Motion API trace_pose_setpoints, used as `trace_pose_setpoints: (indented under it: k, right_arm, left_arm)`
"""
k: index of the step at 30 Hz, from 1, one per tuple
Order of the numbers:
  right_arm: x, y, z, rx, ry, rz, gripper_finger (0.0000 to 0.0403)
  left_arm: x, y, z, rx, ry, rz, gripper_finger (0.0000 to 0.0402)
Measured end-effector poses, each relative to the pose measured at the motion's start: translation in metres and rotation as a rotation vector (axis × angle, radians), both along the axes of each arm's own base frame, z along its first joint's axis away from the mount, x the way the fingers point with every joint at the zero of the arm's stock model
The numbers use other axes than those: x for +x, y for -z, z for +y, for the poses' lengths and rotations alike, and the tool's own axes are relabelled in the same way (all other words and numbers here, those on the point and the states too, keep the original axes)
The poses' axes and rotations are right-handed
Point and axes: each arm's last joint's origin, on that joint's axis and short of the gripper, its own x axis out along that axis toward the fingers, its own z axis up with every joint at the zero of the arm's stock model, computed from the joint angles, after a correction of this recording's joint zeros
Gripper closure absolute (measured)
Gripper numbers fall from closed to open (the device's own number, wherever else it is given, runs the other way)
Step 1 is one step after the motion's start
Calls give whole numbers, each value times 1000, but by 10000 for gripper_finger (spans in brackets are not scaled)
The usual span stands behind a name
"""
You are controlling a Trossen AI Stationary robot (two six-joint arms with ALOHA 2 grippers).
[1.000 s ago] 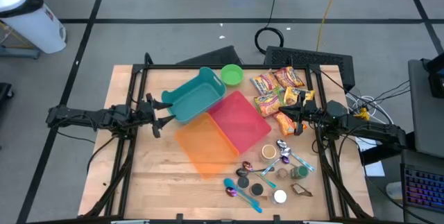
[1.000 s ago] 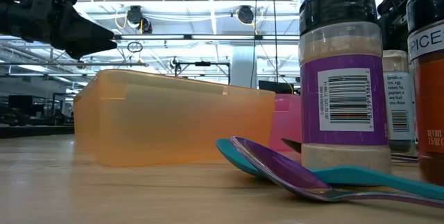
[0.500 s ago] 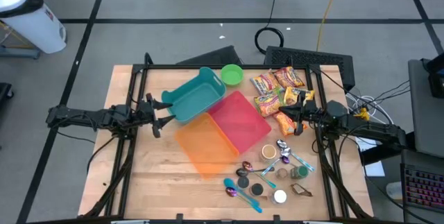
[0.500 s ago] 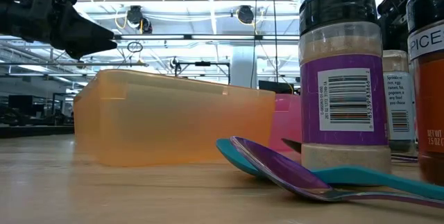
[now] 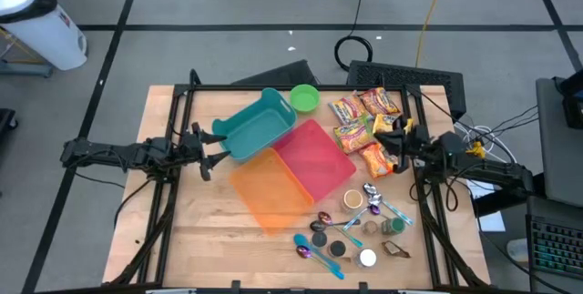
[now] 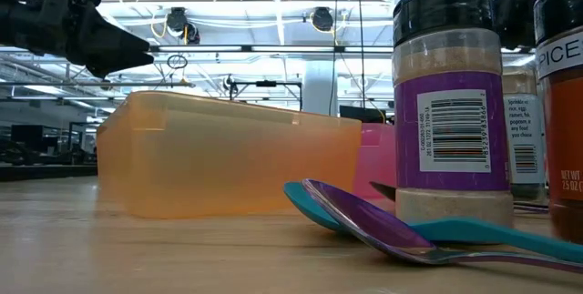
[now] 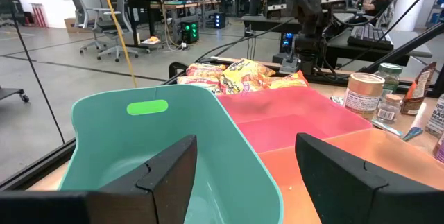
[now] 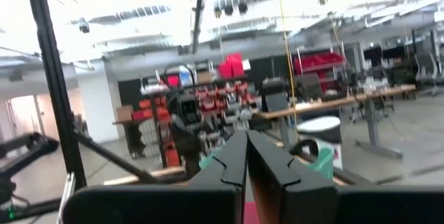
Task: Pick & Place Food Item
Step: Put the red noodle pack into the red bin
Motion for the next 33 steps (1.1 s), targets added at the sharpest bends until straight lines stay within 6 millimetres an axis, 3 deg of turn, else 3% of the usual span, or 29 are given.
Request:
trace_pose_setpoints:
  k: [7,10,13,17,20,23,26,28,33]
  right_arm:
    - [-3,-7,-1,6,47,-77,396]
    - [-2,-11,-1,19,37,-125,368]
    - [2,-13,-3,60,68,-139,308]
    - [20,-7,-12,177,209,39,202]
    - [37,-28,-21,240,324,206,131]
    - [55,-41,-39,356,504,488,90]
    - [65,-47,-63,457,657,753,81]
    - [68,-50,-84,503,752,855,86]
    - [61,-30,-136,618,866,974,109]
  left_arm:
    - [0,0,0,0,0,1,149]
    - [0,0,0,0,0,1,149]
    - [0,0,0,0,0,1,149]
    - [0,0,0,0,1,1,149]
    - [0,0,0,0,0,0,149]
    - [0,0,0,0,0,0,149]
    - [0,0,0,0,0,1,149]
    - [0,0,0,0,0,1,149]
    - [0,0,0,0,0,1,149]
